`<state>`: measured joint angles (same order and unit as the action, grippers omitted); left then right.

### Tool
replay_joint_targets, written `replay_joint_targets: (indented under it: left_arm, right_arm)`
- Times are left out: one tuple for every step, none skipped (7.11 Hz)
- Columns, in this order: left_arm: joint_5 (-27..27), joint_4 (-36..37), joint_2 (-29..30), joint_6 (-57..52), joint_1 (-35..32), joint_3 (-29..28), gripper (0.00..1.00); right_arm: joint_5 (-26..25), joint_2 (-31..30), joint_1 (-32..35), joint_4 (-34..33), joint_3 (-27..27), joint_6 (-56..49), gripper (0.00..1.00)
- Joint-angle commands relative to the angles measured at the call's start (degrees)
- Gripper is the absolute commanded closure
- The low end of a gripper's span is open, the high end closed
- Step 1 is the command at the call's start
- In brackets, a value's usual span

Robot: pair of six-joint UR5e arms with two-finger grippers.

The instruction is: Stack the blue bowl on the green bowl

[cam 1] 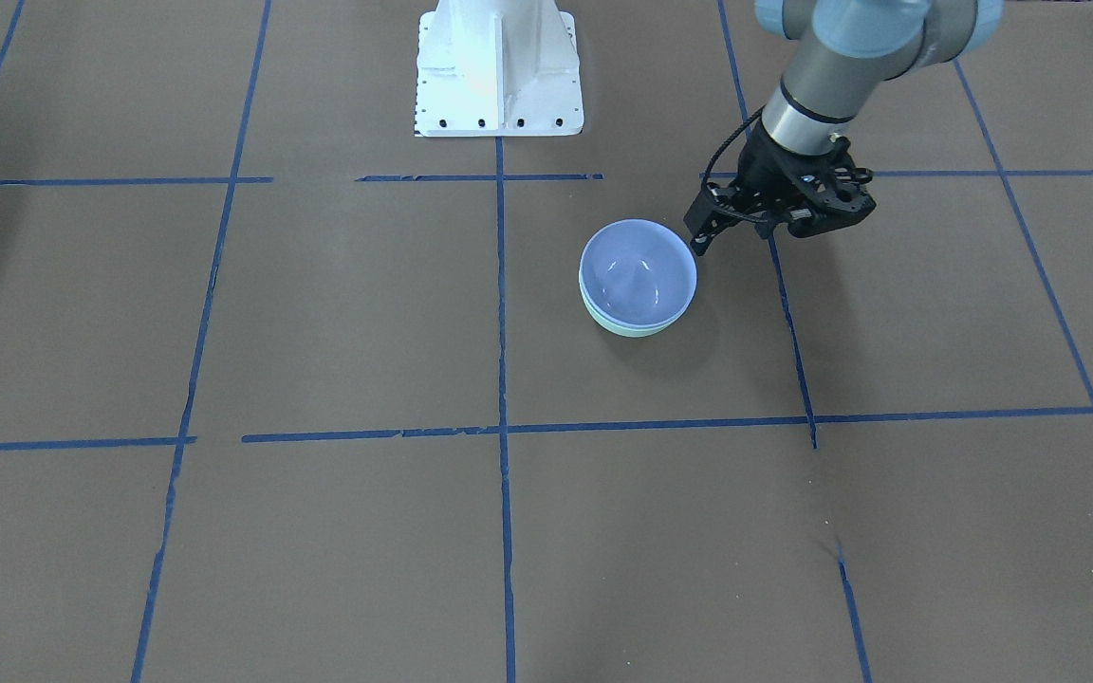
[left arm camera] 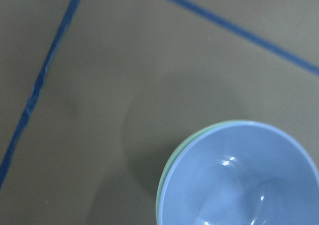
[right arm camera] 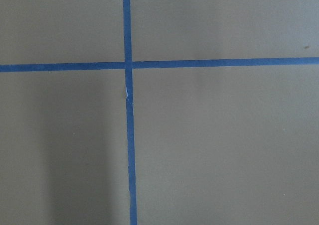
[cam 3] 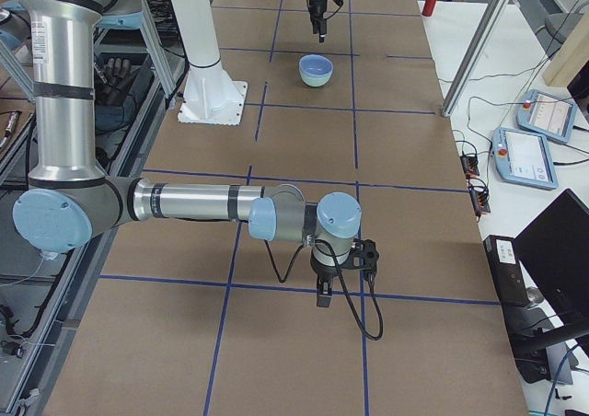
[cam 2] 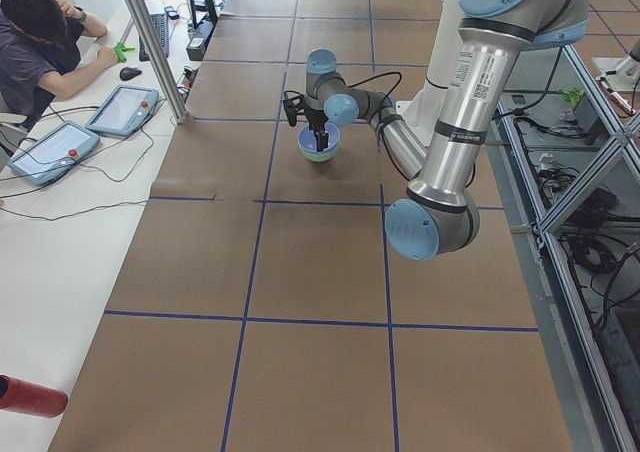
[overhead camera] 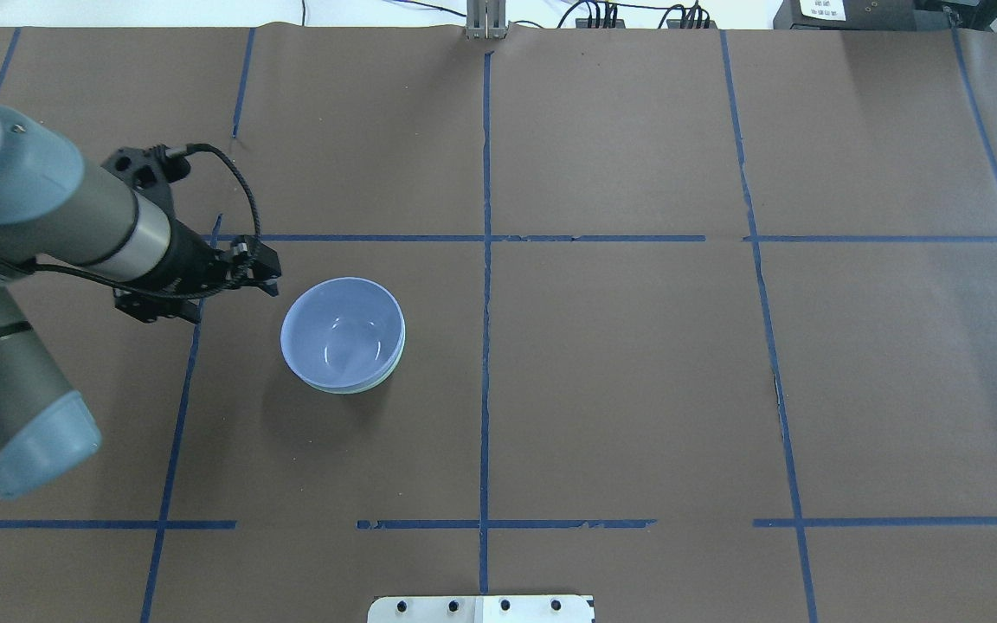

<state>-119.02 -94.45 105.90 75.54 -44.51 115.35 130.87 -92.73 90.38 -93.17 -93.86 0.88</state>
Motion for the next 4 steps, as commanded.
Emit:
replay_joint_targets:
  left_arm:
    - [-6.7,0.1,-9.4,-27.2,-13.0,0.3,0.0]
    - [-7.4,0.3,-14.7,-40.1,-19.4,0.1,0.0]
    - [-7.5,0.3,-20.0,-53.9,-24.9,-0.5,0.0]
    - [-7.5,0.6,-24.4,-68.7,-31.7,-2.6,0.0]
  right_arm:
    - [0.0,0.0,0.0,0.0,0.0,0.0,0.0]
    - [0.0,0.0,0.0,0.0,0.0,0.1,0.0]
    - [0.0,0.0,0.0,0.0,0.0,0.1,0.0]
    - [0.0,0.0,0.1,0.0,0.0,0.1,0.0]
